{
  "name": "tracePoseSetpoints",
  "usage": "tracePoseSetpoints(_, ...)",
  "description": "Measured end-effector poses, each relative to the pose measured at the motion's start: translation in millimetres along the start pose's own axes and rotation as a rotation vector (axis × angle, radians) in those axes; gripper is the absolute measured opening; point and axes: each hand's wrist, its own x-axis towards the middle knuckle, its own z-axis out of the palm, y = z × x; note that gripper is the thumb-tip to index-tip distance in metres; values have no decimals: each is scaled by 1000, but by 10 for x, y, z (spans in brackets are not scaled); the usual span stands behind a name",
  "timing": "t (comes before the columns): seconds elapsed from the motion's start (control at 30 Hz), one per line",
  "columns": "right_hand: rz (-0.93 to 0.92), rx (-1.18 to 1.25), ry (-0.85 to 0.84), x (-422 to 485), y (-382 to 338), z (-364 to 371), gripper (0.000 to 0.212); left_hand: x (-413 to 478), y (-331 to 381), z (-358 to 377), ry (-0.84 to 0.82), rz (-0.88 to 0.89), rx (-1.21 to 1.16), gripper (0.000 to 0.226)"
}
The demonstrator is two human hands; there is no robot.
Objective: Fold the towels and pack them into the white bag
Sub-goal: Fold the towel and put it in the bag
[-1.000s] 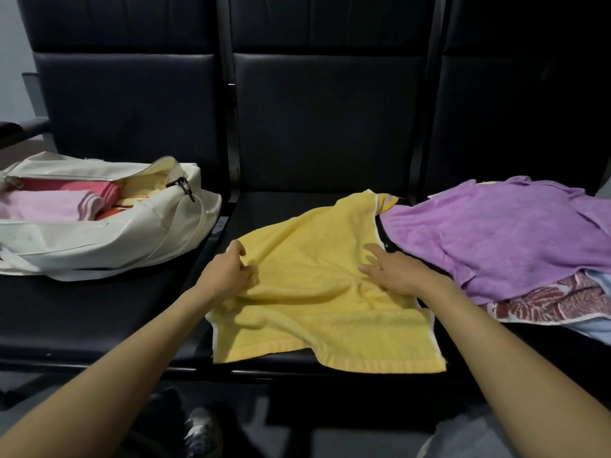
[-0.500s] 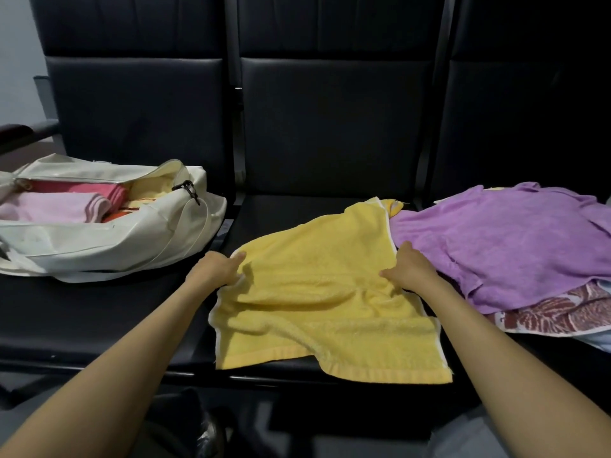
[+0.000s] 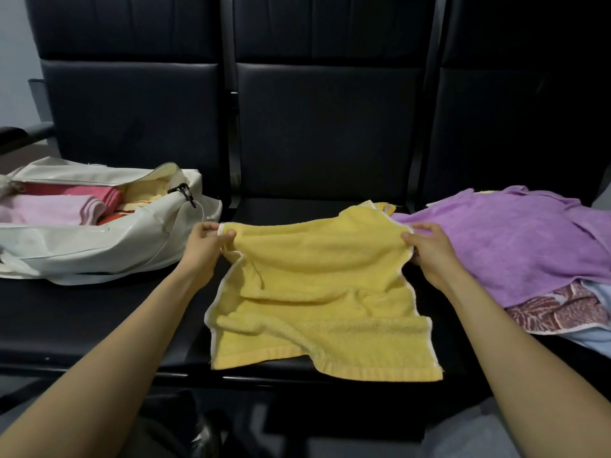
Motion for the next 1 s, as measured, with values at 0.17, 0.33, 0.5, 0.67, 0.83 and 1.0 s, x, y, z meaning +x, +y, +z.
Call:
tracePoseSetpoints(0.17,-107,15,-206,-235,-184,-179,33,-182,112,-112,-167,161,118,30)
tracePoseSetpoints(0.33,-209,-126,-149,-383,-357,-283,35,-369,354,-105,-137,200,188,34)
tracePoseSetpoints(0.5,-371,-392,13,-486,-858,-413,33,-564,821,-37,-150,327,379,41)
tracePoseSetpoints(0.67,-520,-521,132,-729,-1570,-499,23,-711,1553,14,-43,520,459,19)
tracePoseSetpoints(0.83,-605,-551,222,-955,-2167,-642,21,-964,2236,25,-117,582,299,36)
tracePoseSetpoints(1.0,-707,-455,280,-1210,-2553,-682,18,-1119,2616,-56,-44,721,491,40)
